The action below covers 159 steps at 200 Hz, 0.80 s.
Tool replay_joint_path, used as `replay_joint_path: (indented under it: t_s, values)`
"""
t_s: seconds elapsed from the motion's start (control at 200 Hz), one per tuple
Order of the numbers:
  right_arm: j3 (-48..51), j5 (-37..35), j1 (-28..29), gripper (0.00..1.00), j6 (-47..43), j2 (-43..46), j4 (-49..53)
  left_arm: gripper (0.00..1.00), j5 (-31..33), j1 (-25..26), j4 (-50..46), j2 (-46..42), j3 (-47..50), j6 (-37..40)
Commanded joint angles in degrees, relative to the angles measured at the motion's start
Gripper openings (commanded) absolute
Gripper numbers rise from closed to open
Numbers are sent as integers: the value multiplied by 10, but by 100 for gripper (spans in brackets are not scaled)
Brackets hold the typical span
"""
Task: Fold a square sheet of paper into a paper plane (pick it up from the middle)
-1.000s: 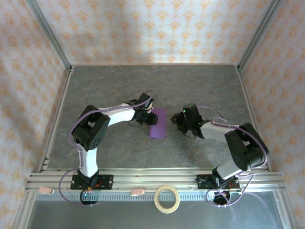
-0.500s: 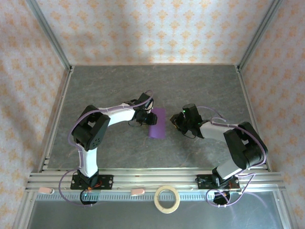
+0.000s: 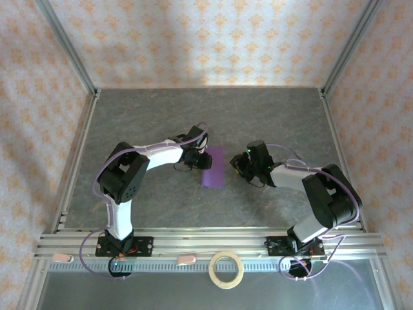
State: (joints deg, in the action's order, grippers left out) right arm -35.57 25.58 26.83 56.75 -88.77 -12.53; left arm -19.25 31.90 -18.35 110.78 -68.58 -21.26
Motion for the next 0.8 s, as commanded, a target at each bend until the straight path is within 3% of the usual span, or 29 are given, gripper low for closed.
replay_joint_path:
  t_s: [0.0, 0.29, 0.791]
  values:
    - [-6, 4, -1, 27, -9, -9, -11, 40, 67, -11, 3, 47, 5, 16]
    - [-7, 7, -1, 27, -9, -10, -14, 35, 67, -11, 4, 45, 7, 13]
    - [-5, 9, -1, 27, -8, -11, -16, 37, 70, -12, 1, 50, 4, 21]
